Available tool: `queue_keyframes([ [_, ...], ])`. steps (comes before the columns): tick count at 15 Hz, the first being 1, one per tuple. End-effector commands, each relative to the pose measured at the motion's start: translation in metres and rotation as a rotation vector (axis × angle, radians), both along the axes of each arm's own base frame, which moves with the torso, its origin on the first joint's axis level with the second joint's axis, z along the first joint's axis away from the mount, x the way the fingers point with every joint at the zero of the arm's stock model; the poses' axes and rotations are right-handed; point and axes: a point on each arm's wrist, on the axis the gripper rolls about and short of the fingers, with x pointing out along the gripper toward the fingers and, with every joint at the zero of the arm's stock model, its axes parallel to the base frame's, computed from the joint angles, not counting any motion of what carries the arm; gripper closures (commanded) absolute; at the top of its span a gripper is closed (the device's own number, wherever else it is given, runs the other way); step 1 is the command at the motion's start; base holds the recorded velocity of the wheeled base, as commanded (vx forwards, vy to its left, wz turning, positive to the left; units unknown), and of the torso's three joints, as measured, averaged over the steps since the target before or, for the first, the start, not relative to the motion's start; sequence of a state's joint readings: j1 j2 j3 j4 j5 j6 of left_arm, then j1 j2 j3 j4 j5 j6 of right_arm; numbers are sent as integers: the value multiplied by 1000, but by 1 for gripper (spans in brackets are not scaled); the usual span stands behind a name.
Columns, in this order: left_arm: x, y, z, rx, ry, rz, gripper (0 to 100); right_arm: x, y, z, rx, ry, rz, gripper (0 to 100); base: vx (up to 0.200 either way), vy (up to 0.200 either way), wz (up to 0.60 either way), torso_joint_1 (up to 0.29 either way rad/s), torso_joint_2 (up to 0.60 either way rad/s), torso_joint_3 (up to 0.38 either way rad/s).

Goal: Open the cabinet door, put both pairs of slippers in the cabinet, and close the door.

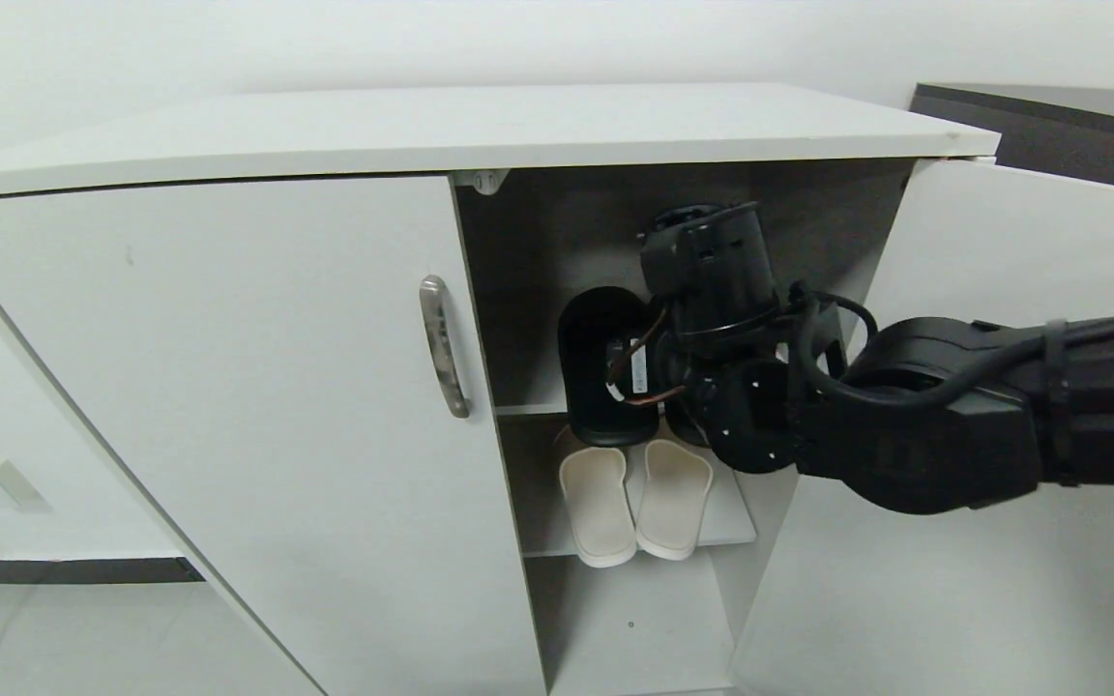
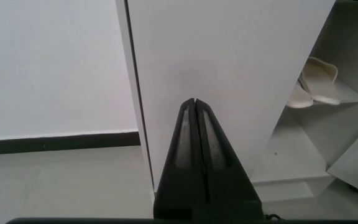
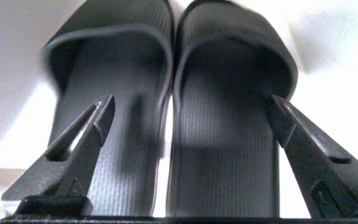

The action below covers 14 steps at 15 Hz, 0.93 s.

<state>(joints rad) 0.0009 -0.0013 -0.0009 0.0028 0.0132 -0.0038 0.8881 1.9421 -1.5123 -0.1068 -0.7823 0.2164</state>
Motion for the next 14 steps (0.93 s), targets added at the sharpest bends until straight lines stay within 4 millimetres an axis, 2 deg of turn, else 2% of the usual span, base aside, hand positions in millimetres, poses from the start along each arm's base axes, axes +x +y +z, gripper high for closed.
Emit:
queue_keyframes([
  [1, 0, 0, 0, 1, 1, 1, 100, -39, -17, 16, 37, -12, 67, 0, 0, 0, 0, 0, 0, 0],
  [3, 0, 0, 0, 1, 2, 1, 100, -60, -25, 17, 47, -10, 129, 0, 0, 0, 0, 0, 0, 0],
  [5, 0, 0, 0, -1, 1, 1, 100, -72, -29, 13, 47, -9, 154, 0, 0, 0, 0, 0, 0, 0],
  [8, 0, 0, 0, 1, 1, 1, 100, -97, -41, -13, 56, 13, 267, 0, 0, 0, 0, 0, 0, 0],
  [12, 0, 0, 0, 1, 1, 0, 100, -104, -48, -41, 96, -4, 359, 0, 0, 0, 0, 0, 0, 0],
  [14, 0, 0, 0, 2, 1, 0, 100, -104, -47, -44, 84, -26, 380, 0, 0, 0, 0, 0, 0, 0],
])
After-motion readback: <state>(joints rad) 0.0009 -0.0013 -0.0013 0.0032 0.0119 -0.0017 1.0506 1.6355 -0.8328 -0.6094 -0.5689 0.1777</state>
